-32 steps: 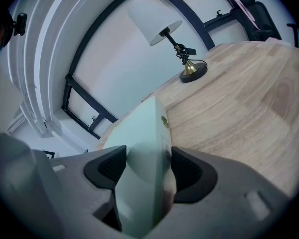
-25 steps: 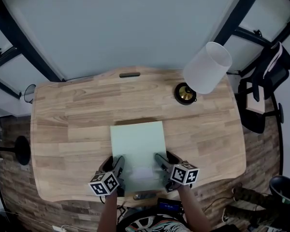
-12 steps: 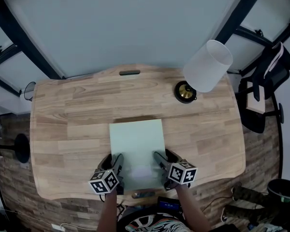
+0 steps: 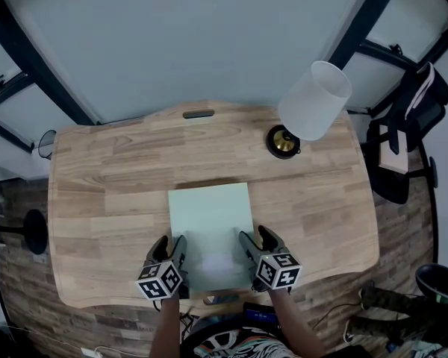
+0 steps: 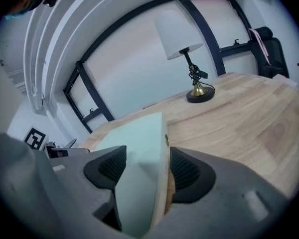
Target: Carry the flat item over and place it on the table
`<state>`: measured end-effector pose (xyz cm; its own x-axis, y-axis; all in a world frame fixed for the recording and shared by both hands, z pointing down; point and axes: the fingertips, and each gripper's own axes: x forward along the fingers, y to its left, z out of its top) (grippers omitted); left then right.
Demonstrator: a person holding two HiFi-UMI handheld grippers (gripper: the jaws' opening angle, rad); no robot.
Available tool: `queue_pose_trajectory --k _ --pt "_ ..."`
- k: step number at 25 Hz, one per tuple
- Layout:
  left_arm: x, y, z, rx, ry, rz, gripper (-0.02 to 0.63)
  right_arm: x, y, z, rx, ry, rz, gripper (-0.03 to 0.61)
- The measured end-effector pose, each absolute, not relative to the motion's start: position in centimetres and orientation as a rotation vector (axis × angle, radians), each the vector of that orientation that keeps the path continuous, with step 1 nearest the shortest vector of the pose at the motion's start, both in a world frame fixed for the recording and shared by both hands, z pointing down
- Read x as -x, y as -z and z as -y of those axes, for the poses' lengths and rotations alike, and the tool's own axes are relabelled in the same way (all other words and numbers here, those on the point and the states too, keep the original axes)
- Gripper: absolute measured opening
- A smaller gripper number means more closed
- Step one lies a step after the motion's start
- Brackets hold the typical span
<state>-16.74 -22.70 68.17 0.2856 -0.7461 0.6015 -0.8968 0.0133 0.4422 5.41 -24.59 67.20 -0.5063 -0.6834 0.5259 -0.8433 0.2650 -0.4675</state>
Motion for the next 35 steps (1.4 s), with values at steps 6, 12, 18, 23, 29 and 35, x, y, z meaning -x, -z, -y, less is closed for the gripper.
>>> queue_pose_trajectory --k 6,12,18,23,29,35 --pt "16.8 -66.6 22.8 -1.817 -0.209 1.530 0.234 -5.7 -66.7 24.2 -1.428 -0.931 2.305 0.219" --pt "17.7 -65.5 22.5 -1.843 -0.189 1.569 0.065 -6.0 -65.2 24.0 -1.396 -0.587 2.280 0.068" --pt "17.2 -65.4 21.7 -1.840 -0.215 1.526 0.012 -5.9 -64.2 23.8 -1.402 -0.548 2.285 0.006" --pt "15.1 -64.2 21.3 -1.902 -0.187 1.426 0.009 -4.9 -63.1 23.0 -1.417 -0.538 2.296 0.006" --pt "14.3 -61.1 20.6 -1.972 -0.075 1.380 0.006 -4.3 -61.1 21.9 -1.443 -0.517 2.311 0.006" --pt "14.3 -58.8 19.7 -2.007 -0.106 1.446 0.006 -4.5 -58.5 20.5 -1.503 -0.517 2.355 0.006"
